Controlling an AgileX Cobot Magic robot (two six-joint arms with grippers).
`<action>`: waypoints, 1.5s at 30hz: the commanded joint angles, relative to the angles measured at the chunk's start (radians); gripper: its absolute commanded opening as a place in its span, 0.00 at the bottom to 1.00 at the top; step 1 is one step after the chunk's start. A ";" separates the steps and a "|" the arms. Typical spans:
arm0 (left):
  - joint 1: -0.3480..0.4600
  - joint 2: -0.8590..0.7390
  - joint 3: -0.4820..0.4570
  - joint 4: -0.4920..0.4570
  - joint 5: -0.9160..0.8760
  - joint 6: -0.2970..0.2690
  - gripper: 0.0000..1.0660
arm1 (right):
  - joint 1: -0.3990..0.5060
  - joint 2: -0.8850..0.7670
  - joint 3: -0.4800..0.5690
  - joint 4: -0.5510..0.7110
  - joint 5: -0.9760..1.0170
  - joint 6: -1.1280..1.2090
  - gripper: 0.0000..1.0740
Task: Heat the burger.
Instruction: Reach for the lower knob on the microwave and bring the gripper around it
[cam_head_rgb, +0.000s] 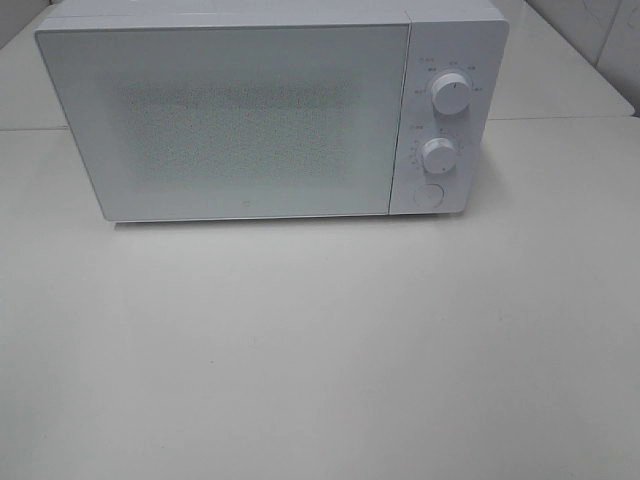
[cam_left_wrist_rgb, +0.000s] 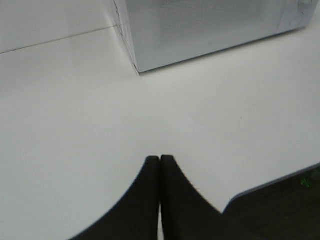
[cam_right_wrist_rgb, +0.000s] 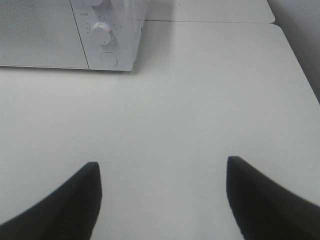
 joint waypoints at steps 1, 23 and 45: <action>0.001 -0.021 0.016 -0.038 0.011 0.039 0.00 | -0.003 -0.023 -0.001 -0.001 -0.011 0.000 0.62; 0.001 -0.020 0.118 -0.023 -0.155 0.032 0.00 | -0.003 -0.017 -0.001 0.000 -0.011 -0.005 0.62; 0.001 -0.020 0.118 -0.023 -0.155 0.032 0.00 | -0.003 0.244 -0.021 -0.001 -0.450 -0.005 0.62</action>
